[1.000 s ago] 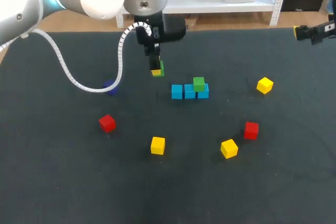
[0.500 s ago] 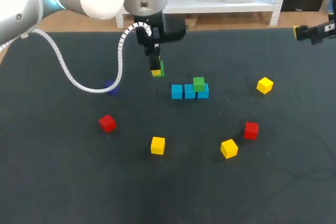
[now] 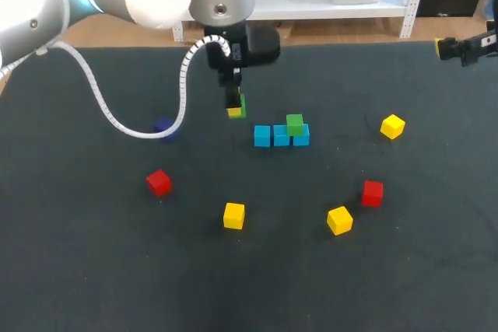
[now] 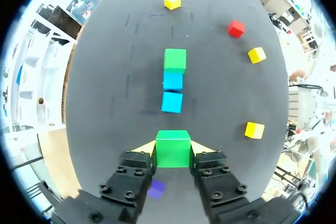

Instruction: Place the blue cubes, place green cubes on the blue cubes, place the yellow cubes on the green cubes, then place the red cubes on the yellow cubes, and place purple cube on the red cubes.

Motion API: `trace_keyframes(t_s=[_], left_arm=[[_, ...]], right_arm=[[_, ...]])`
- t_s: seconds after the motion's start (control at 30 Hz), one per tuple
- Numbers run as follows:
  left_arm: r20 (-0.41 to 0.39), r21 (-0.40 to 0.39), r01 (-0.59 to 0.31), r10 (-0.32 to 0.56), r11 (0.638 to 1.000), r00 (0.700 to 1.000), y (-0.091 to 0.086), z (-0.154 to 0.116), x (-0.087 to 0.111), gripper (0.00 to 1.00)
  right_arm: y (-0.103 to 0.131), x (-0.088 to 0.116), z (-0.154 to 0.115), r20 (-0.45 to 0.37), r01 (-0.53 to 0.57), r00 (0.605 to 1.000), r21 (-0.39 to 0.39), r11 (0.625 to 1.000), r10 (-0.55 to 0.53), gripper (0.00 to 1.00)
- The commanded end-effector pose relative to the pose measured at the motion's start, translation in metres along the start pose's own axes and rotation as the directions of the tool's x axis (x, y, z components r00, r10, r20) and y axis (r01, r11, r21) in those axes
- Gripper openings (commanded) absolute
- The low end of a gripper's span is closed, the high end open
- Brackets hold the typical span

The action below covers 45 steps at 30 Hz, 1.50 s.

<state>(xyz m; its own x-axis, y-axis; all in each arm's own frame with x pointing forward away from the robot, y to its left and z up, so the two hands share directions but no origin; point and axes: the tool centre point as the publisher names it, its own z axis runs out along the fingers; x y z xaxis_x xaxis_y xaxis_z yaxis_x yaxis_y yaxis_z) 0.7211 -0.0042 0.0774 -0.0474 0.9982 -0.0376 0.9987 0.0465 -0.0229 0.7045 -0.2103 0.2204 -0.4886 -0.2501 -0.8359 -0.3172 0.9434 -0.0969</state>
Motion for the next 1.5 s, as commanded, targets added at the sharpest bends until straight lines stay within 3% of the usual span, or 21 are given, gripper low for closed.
trace_keyframes(t_s=[0.03,0.53,1.5], left_arm=[[-0.004,0.045,-0.007,0.007,0.999,1.000,0.008,0.002,-0.010,0.00],[0.006,0.096,-0.086,0.086,0.992,0.996,0.015,0.013,-0.037,0.00],[-0.019,0.092,-0.026,0.028,0.995,0.999,0.003,0.036,-0.051,0.00]], right_arm=[[-0.001,0.003,0.003,0.043,-0.001,0.999,-0.006,1.000,0.001,1.00],[-0.001,0.003,0.003,0.043,-0.001,0.999,-0.006,1.000,0.001,1.00],[-0.001,0.003,0.003,0.043,-0.001,0.999,-0.006,1.000,0.001,1.00]])
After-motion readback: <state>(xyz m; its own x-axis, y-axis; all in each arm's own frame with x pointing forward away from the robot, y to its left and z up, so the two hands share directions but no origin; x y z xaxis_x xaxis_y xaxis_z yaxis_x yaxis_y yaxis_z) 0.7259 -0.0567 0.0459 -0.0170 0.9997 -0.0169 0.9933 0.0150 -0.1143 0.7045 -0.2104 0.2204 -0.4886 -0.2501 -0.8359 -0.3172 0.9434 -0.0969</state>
